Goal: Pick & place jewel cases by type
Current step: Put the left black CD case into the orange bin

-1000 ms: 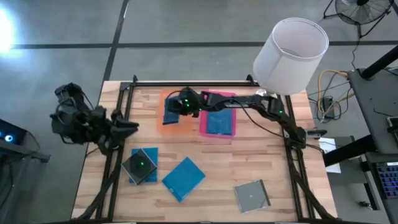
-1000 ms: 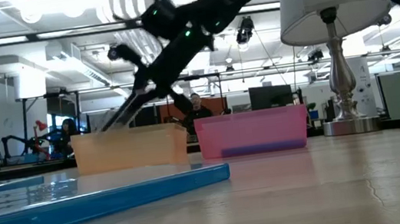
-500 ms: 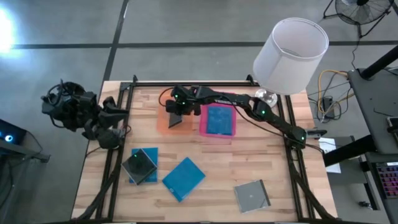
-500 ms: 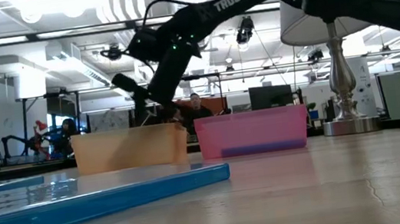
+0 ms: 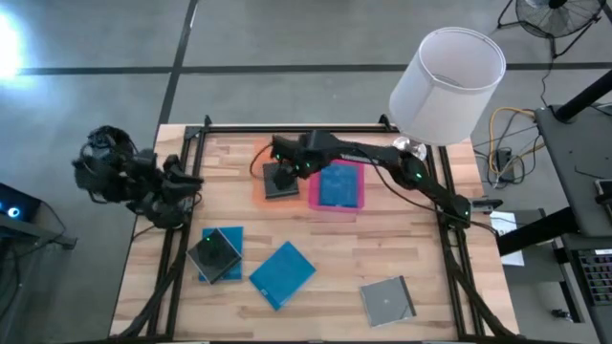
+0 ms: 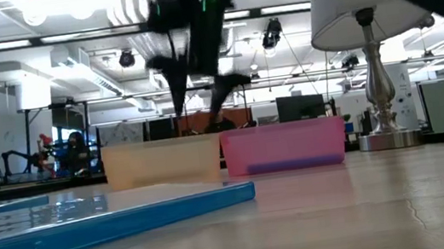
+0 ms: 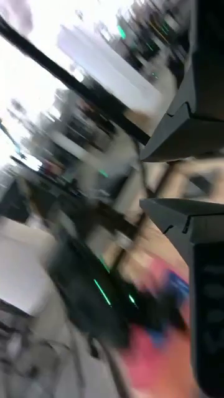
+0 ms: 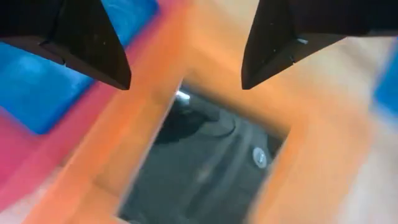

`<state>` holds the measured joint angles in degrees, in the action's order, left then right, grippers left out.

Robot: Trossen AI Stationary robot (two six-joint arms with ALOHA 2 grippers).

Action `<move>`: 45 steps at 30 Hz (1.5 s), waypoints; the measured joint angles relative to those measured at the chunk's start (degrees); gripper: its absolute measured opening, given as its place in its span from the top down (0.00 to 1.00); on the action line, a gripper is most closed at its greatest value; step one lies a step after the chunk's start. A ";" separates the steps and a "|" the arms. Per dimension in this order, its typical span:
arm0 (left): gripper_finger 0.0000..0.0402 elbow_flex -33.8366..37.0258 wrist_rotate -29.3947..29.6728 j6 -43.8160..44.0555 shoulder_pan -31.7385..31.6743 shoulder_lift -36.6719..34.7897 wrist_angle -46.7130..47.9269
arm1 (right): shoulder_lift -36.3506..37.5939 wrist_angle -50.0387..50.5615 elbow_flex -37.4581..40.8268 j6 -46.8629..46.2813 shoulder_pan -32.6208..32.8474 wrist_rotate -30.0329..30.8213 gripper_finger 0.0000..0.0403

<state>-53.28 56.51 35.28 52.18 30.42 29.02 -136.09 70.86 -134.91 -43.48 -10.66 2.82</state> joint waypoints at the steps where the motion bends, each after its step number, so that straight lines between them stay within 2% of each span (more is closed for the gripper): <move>1: 0.78 0.02 -0.04 5.06 0.00 0.75 4.64 | 1.62 2.17 -0.02 3.08 1.63 0.21 0.24; 3: 0.78 0.08 -1.64 17.35 0.00 2.51 14.71 | 3.71 3.59 -0.04 5.55 4.61 -2.86 0.24; 6: 0.78 0.09 -7.88 33.26 0.00 6.93 26.42 | 4.52 2.44 0.31 6.24 8.75 -7.72 0.25; 9: 0.78 0.11 -20.93 43.15 0.00 12.99 33.37 | 4.81 -1.25 0.37 4.57 13.06 -8.00 0.27; 13: 0.78 0.61 -39.33 48.90 0.15 22.79 37.89 | 3.95 -6.66 0.23 2.07 17.16 -10.22 0.27; 17: 0.78 2.77 -52.40 51.46 0.13 32.31 38.47 | -0.27 -14.53 0.90 -2.61 18.90 -12.84 0.27; 21: 0.78 4.06 -65.62 51.83 1.06 38.87 38.84 | -3.33 -20.62 0.83 -3.60 20.10 -14.94 0.28; 26: 0.78 5.72 -66.51 54.96 2.54 43.28 34.18 | -5.42 -22.73 0.81 -3.48 20.68 -14.83 0.29; 33: 0.78 15.57 -68.48 63.76 2.58 43.36 20.23 | -5.18 -24.71 0.77 -2.86 20.41 -12.87 0.29; 42: 0.78 22.96 -66.27 66.30 2.38 41.91 19.94 | -5.14 -26.91 2.55 -3.93 19.36 -12.07 0.29; 45: 0.78 24.18 -64.09 66.39 1.93 41.00 19.90 | -5.07 -31.78 6.52 -8.21 18.21 -15.82 0.29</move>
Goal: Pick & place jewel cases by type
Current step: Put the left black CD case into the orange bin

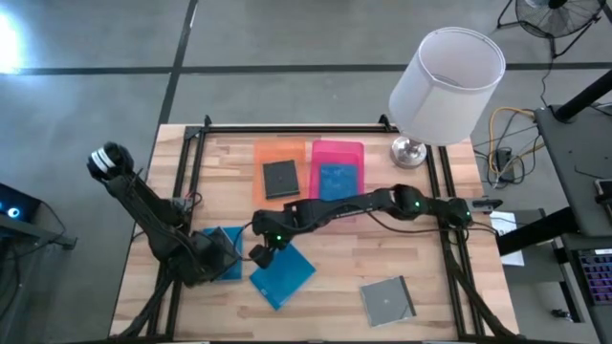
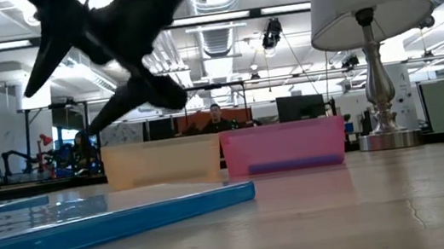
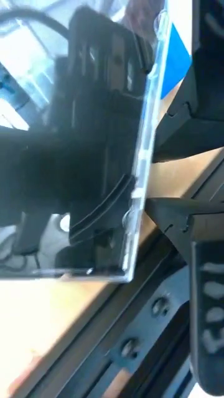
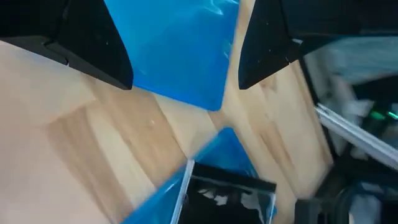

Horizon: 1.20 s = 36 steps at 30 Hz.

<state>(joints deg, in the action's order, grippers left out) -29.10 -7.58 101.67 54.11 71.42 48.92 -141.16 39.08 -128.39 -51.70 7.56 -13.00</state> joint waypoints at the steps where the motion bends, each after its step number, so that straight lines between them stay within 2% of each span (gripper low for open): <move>1: 0.78 0.09 1.06 0.00 -0.15 -0.48 0.18 | 0.00 -3.11 2.07 -2.42 -0.41 -0.82 0.29; 6: 0.78 -0.48 8.13 -0.07 -0.77 -2.50 1.69 | -0.02 -21.49 12.78 -16.43 -2.92 -1.18 0.29; 8: 0.78 -0.35 14.02 -0.02 -0.93 -2.95 2.40 | -0.02 -28.11 16.42 -20.07 -3.70 -1.15 0.29; 11: 0.78 -0.31 17.26 -0.02 -1.29 -3.29 2.07 | -0.02 -33.97 20.70 -23.42 -4.29 -1.75 0.29; 19: 0.78 -0.36 17.62 -4.66 -4.87 -3.35 -1.46 | 0.22 -34.42 23.12 -26.13 -4.33 -2.23 0.29; 24: 0.78 -0.41 19.22 -7.72 -7.18 -3.35 -5.73 | 0.06 -32.81 21.28 -25.37 -4.31 1.30 0.32; 31: 0.78 -1.60 19.31 -12.13 -9.29 -3.35 -6.34 | 0.09 -33.76 23.06 -25.21 -5.01 0.41 0.43; 36: 0.78 -1.69 18.68 -12.41 -9.12 -3.35 -5.79 | 0.20 -33.37 23.00 -24.23 -5.07 -0.90 0.58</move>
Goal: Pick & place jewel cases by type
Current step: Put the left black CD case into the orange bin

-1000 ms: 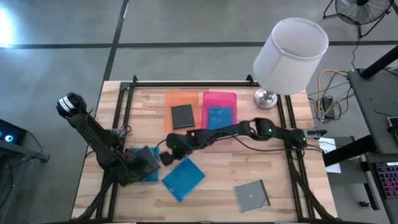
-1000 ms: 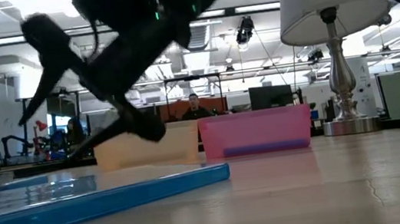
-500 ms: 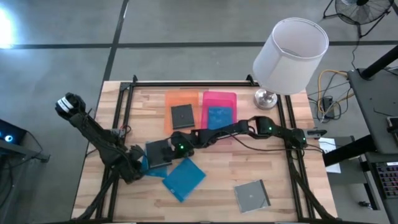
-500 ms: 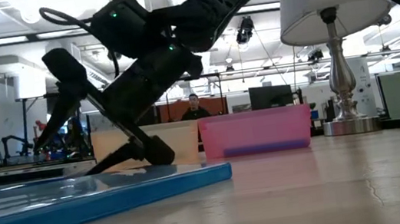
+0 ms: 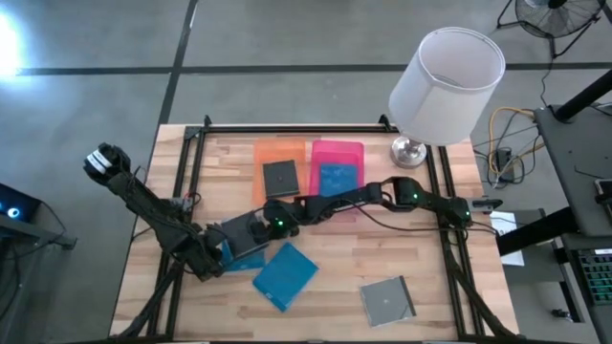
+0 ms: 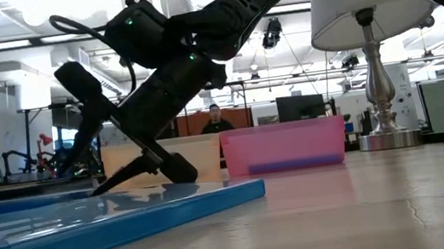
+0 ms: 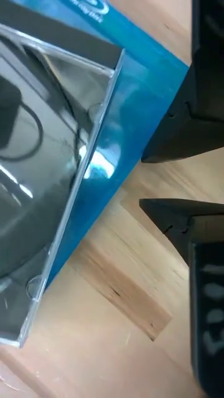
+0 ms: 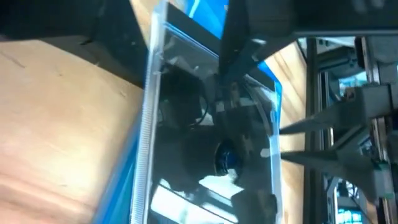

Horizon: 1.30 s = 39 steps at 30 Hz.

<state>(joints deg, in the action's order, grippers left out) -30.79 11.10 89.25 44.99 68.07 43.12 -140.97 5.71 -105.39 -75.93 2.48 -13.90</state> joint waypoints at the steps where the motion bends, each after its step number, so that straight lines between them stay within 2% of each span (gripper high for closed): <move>1: 0.78 0.02 -0.08 0.01 0.14 0.00 0.40 | 0.00 0.18 -0.27 0.47 -0.13 -0.75 0.63; 6: 0.78 0.09 -0.55 0.02 0.22 -0.02 2.15 | 0.40 1.02 -1.98 2.96 -0.99 -2.88 0.85; 9: 0.78 0.02 -0.50 0.05 0.22 -0.02 1.94 | 2.21 1.15 -3.36 3.88 -1.78 -3.08 0.93; 13: 0.78 -0.15 1.50 0.42 0.11 -0.07 1.49 | 4.18 5.29 -5.29 7.09 -2.51 -3.14 0.94; 21: 0.78 -0.17 0.62 1.56 0.13 -0.09 1.76 | 5.35 23.87 -9.59 14.94 -3.25 -3.30 0.93; 27: 0.78 -1.19 1.03 2.73 0.41 -0.92 1.92 | 9.78 25.78 -8.94 16.27 -3.75 -0.33 0.93; 30: 0.78 -3.12 4.61 3.18 1.19 -1.85 2.06 | 14.61 26.60 -7.58 13.78 -5.19 4.34 0.93; 35: 0.78 -7.66 14.61 4.27 1.73 -3.40 5.57 | 23.63 30.53 -2.49 7.29 -8.00 15.66 0.93; 39: 0.78 -11.95 22.85 3.94 1.73 -4.65 10.56 | 27.59 30.41 5.45 3.65 -11.86 16.98 0.93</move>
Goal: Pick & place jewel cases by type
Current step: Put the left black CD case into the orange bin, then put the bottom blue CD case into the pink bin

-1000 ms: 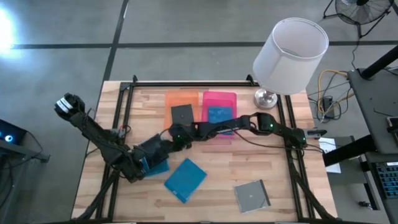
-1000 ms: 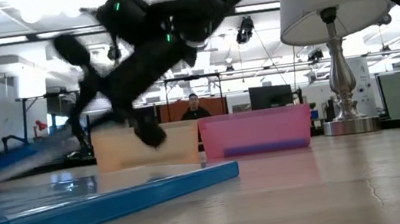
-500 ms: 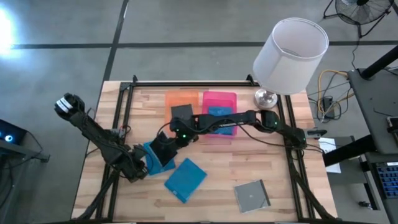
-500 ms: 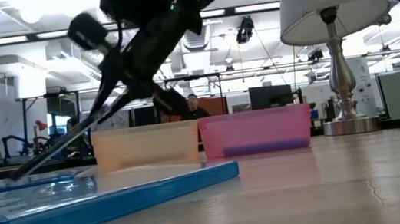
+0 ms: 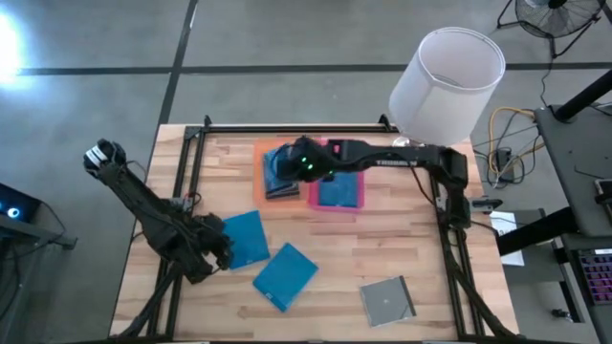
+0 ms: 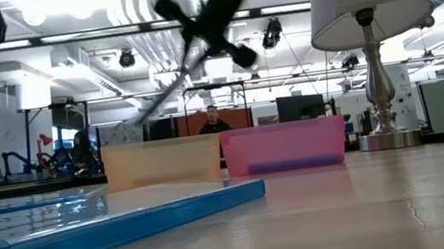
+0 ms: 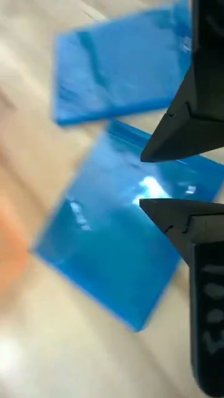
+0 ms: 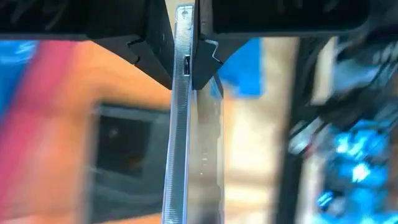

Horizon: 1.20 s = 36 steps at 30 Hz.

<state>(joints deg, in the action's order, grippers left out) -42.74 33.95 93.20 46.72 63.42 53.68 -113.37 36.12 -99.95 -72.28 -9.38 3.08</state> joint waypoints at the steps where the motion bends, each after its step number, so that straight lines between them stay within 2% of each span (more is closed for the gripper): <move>1: 0.78 -0.95 1.86 -0.31 -0.04 -0.40 1.19 | 0.44 -0.59 2.21 -1.17 -1.00 0.19 0.93; 3: 0.78 -2.67 4.41 -0.81 -0.18 -1.32 3.63 | 0.52 -4.74 6.44 -3.30 -2.86 0.17 0.93; 6: 0.78 -4.19 6.02 -1.06 -0.46 -2.68 6.19 | -0.44 -16.77 11.25 -6.14 -4.69 -2.88 0.93; 8: 0.78 -4.58 6.10 -1.06 -0.48 -3.90 7.30 | -1.93 -23.98 12.55 -7.88 -5.23 -4.39 0.93; 10: 0.78 -4.66 6.10 -1.06 -0.48 -5.28 7.82 | -3.66 -25.31 12.47 -8.60 -5.43 -5.39 0.93; 15: 0.78 -4.37 6.12 -1.09 -0.48 -9.04 9.16 | -7.61 -19.16 9.57 -7.35 -5.45 -9.08 0.93; 18: 0.78 -3.90 6.19 -1.79 -0.48 -11.00 10.35 | -8.50 -15.50 7.03 -6.14 -5.20 -9.74 0.89; 26: 0.78 -3.87 6.64 -2.13 -0.48 -13.72 14.89 | -8.91 0.94 -0.51 0.23 -5.09 -6.63 0.59; 32: 0.78 -3.87 4.85 -4.25 -0.44 -14.06 15.18 | -8.24 5.27 -5.75 8.38 -2.37 -5.73 0.38; 34: 0.78 -3.74 2.59 -4.71 -0.44 -13.74 15.06 | -7.88 8.42 -8.53 12.86 -0.42 -7.16 0.33; 36: 0.78 -3.06 0.10 -4.74 -0.44 -13.29 13.84 | -7.72 12.70 -10.52 18.17 1.80 -11.92 0.31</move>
<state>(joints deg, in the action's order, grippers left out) -45.80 34.05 88.46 46.28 50.14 67.52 -121.10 48.82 -110.47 -54.11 -7.58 -8.84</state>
